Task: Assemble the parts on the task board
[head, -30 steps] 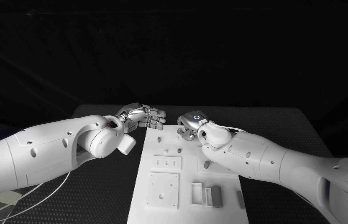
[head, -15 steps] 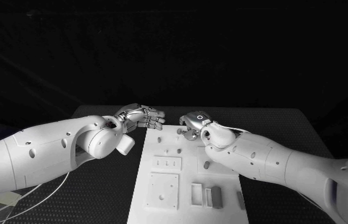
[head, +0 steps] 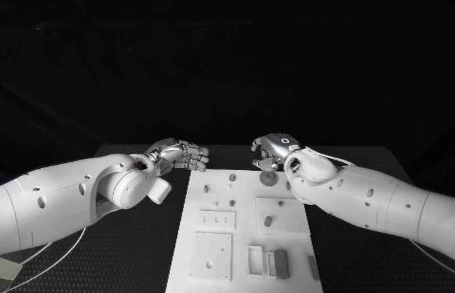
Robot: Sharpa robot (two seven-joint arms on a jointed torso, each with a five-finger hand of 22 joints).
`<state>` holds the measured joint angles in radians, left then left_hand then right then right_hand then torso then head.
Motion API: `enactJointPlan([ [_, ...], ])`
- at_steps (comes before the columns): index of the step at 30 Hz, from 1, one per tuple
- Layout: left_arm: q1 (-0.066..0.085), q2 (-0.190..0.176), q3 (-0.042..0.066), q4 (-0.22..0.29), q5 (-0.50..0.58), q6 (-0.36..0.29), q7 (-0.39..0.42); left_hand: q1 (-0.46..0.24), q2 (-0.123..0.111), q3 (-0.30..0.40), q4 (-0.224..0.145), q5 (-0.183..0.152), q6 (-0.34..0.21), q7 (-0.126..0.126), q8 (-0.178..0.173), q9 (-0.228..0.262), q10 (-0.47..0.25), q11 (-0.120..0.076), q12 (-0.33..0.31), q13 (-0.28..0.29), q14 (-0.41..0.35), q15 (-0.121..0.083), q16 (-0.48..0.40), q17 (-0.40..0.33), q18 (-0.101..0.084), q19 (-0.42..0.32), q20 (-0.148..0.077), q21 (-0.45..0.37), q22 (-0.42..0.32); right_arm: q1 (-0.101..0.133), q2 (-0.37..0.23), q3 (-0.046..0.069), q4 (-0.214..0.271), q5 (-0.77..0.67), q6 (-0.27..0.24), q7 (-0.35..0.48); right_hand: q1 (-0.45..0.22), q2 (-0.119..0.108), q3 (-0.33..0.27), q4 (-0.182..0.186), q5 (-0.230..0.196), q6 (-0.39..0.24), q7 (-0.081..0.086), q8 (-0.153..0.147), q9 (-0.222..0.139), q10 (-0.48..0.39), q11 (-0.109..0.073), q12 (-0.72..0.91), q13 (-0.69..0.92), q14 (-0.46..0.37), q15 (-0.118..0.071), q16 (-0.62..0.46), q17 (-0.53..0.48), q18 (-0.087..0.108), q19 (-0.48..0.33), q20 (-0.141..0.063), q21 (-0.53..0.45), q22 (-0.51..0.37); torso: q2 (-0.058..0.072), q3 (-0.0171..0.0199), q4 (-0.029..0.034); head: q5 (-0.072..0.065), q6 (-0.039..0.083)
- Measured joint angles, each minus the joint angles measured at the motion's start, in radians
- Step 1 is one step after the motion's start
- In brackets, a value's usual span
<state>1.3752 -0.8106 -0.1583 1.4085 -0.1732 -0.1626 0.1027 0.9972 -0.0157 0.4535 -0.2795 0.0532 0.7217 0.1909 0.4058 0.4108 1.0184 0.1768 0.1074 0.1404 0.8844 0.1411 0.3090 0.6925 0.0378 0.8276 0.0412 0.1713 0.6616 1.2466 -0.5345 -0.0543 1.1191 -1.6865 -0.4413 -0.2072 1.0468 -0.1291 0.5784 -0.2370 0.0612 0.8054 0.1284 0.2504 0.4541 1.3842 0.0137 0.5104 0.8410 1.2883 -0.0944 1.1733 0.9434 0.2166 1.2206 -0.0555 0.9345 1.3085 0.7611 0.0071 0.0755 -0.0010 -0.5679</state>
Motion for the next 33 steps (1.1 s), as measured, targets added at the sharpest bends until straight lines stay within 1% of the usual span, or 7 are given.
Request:
enactJointPlan([
  [8, 0.000, 0.000, -0.001, -0.014, -0.003, 0.000, 0.001, 0.000, 0.000, 0.000, 0.000, 0.000, 0.000, 0.000, 0.000, 0.000, 0.000, 0.000, 0.000, 0.000, 0.000, 0.000, 0.000, 0.000, 0.000, 0.000, 0.000, 0.000, 0.000, 0.016, -0.063, 0.000, 0.038, 0.081, 0.031, 0.022, 0.035, -0.040, 0.005, -0.020, 0.000, -0.006, 0.014, 0.000, -0.001, -0.129, 0.011, -0.035, 0.018, -0.055, 0.017, -0.020, -0.012, -0.008, -0.052, 0.016, -0.027, 0.000, -0.008, 0.0040, -0.0096, 0.009, 0.004],
  [12, 0.000, 0.000, -0.002, -0.016, -0.004, 0.000, 0.001, 0.000, 0.000, 0.000, 0.000, 0.000, 0.000, 0.000, 0.000, 0.000, 0.000, 0.000, 0.000, 0.000, 0.000, 0.000, 0.000, 0.001, 0.000, 0.000, 0.000, -0.004, 0.000, 0.016, -0.083, 0.000, 0.042, 0.099, 0.058, 0.034, 0.052, -0.039, -0.020, -0.036, 0.000, -0.010, 0.018, 0.011, -0.001, -0.200, -0.005, 0.334, 0.349, -0.073, 0.023, 0.131, 0.070, -0.008, -0.066, 0.025, -0.004, 0.000, -0.011, 0.0062, -0.0140, 0.012, 0.004],
  [16, 0.000, 0.000, -0.002, -0.016, -0.004, 0.000, 0.001, 0.000, 0.000, 0.000, 0.000, 0.000, 0.000, 0.000, 0.000, 0.000, 0.000, 0.000, 0.000, 0.000, 0.000, 0.000, 0.000, 0.001, 0.000, 0.000, 0.000, -0.004, 0.000, 0.016, -0.081, 0.000, 0.021, 0.108, 0.105, 0.042, 0.059, -0.028, -0.020, -0.020, 0.000, -0.004, 0.011, 0.020, 0.004, -0.218, -0.005, 0.519, 0.453, -0.011, 0.027, 0.267, 0.200, -0.009, -0.021, 0.004, 0.035, 0.000, -0.012, 0.0086, -0.0174, 0.012, 0.004],
  [18, 0.000, 0.001, -0.002, -0.017, -0.004, 0.001, 0.001, 0.000, 0.000, 0.000, 0.000, 0.000, 0.000, 0.000, 0.000, 0.000, 0.000, 0.000, 0.000, 0.000, 0.000, 0.000, 0.000, 0.001, 0.000, 0.000, 0.000, -0.004, 0.000, 0.015, -0.075, 0.000, 0.010, 0.108, 0.126, 0.044, 0.052, -0.021, -0.018, -0.007, 0.000, -0.002, 0.010, 0.025, 0.006, -0.220, -0.005, 0.554, 0.455, 0.054, 0.024, 0.303, 0.264, -0.025, 0.005, -0.010, 0.049, 0.000, -0.012, 0.0091, -0.0178, 0.012, 0.005],
  [22, 0.000, 0.004, -0.003, -0.018, -0.004, 0.001, 0.001, 0.000, 0.000, 0.000, 0.000, 0.000, 0.000, 0.000, 0.000, 0.000, 0.000, 0.000, 0.000, 0.000, 0.000, 0.000, 0.000, 0.001, 0.000, 0.000, 0.000, -0.004, 0.000, 0.015, -0.049, -0.006, -0.026, 0.101, 0.169, 0.047, 0.050, -0.019, -0.016, 0.012, 0.000, 0.001, 0.011, 0.026, 0.007, -0.192, 0.022, 0.605, 0.454, 0.101, 0.019, 0.323, 0.313, -0.062, 0.042, -0.040, 0.063, 0.000, -0.012, 0.0092, -0.0177, 0.008, 0.005],
  [25, -0.001, 0.008, -0.003, -0.022, -0.005, 0.001, 0.001, 0.000, 0.000, 0.000, 0.000, 0.000, 0.000, 0.000, 0.000, 0.000, 0.000, 0.000, 0.000, 0.000, 0.000, 0.000, 0.000, 0.001, 0.000, 0.000, 0.000, -0.004, 0.000, 0.012, -0.032, -0.017, -0.051, 0.093, 0.194, 0.050, 0.042, -0.026, -0.014, 0.019, 0.000, 0.007, 0.011, 0.026, 0.007, -0.165, 0.018, 0.628, 0.454, 0.112, 0.016, 0.327, 0.326, -0.063, 0.059, -0.046, 0.069, 0.000, -0.012, 0.0091, -0.0172, 0.005, 0.004],
  [33, -0.001, 0.008, -0.003, -0.025, -0.005, 0.002, 0.001, 0.000, 0.000, 0.000, 0.000, 0.000, 0.000, 0.000, 0.000, 0.000, 0.000, 0.000, 0.000, 0.000, 0.000, 0.000, 0.000, 0.002, 0.000, 0.000, 0.000, -0.004, 0.000, -0.001, -0.014, -0.021, -0.078, 0.081, 0.231, 0.058, 0.042, -0.027, -0.014, 0.025, 0.000, 0.008, 0.010, 0.026, 0.007, -0.154, 0.015, 0.644, 0.455, 0.115, 0.015, 0.327, 0.331, -0.071, 0.066, -0.053, 0.073, 0.000, -0.011, 0.0081, -0.0141, 0.000, 0.001],
])
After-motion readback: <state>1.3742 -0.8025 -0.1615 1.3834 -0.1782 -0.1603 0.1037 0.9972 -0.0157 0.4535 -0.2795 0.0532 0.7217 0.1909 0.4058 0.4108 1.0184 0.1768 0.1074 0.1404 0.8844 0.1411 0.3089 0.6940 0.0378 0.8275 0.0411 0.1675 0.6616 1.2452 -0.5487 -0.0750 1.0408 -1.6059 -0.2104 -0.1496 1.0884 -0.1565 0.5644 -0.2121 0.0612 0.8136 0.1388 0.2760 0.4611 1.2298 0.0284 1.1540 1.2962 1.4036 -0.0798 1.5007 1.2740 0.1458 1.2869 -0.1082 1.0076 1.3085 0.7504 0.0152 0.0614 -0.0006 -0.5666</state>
